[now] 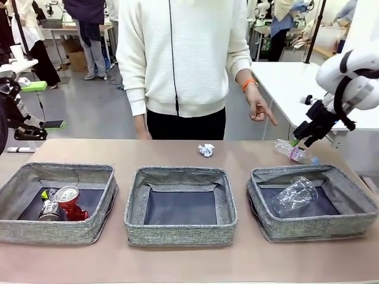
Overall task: Sort the waste into the appropriate baskets.
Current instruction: Pick up the waste item pointed out by the person.
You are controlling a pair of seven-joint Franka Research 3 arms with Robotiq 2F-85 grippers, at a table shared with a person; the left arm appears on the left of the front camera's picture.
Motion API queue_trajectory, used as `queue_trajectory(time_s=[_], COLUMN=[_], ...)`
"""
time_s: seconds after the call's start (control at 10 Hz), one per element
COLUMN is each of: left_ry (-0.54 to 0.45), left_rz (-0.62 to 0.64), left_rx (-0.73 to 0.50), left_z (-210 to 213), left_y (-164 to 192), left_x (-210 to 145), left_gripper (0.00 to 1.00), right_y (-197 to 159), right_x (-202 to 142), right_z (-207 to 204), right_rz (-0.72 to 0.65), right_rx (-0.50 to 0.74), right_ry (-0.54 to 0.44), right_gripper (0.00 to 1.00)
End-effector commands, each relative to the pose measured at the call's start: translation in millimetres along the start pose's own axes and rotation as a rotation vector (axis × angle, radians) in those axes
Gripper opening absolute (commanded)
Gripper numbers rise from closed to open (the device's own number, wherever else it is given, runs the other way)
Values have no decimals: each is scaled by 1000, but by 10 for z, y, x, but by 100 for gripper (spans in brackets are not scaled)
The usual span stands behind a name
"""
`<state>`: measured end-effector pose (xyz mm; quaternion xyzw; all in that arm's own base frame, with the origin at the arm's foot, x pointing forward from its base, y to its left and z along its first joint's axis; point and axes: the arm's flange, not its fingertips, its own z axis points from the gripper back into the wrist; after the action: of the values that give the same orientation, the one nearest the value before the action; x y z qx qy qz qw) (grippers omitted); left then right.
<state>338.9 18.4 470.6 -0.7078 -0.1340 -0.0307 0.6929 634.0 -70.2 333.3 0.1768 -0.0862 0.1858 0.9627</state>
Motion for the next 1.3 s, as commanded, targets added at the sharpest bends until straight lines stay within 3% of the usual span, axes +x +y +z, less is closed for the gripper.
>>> queue_trajectory(time_s=[0.0, 0.2, 0.8, 0.9, 1.0, 1.1, 1.2], left_ry=[-2, -2, -2, -2, -2, -2, -2], left_rz=[-6, -6, -6, -6, -6, -6, -6], left_rx=[-14, -14, -14, -14, -14, -14, -14], left_z=[-16, -16, -16, -16, -16, -16, -16], left_y=[-32, -32, -32, -32, -32, -32, -32], left_x=[-21, -21, -21, -21, -21, -21, -21], left_gripper=[100, 100, 100, 100, 100, 100, 100], right_y=[34, 91, 163, 174, 179, 174, 170], right_x=[79, 129, 101, 90, 92, 93, 90], right_z=[-255, -447, -463, -450, -434, -416, -398], right_rz=[41, 62, 69, 68, 65, 60, 57], right_rx=[-58, -88, -131, -172, -172, -174, -174], right_ry=[-7, -6, 33, 46, 45, 41, 41], right_gripper=[100, 100, 100, 40, 40, 0, 35])
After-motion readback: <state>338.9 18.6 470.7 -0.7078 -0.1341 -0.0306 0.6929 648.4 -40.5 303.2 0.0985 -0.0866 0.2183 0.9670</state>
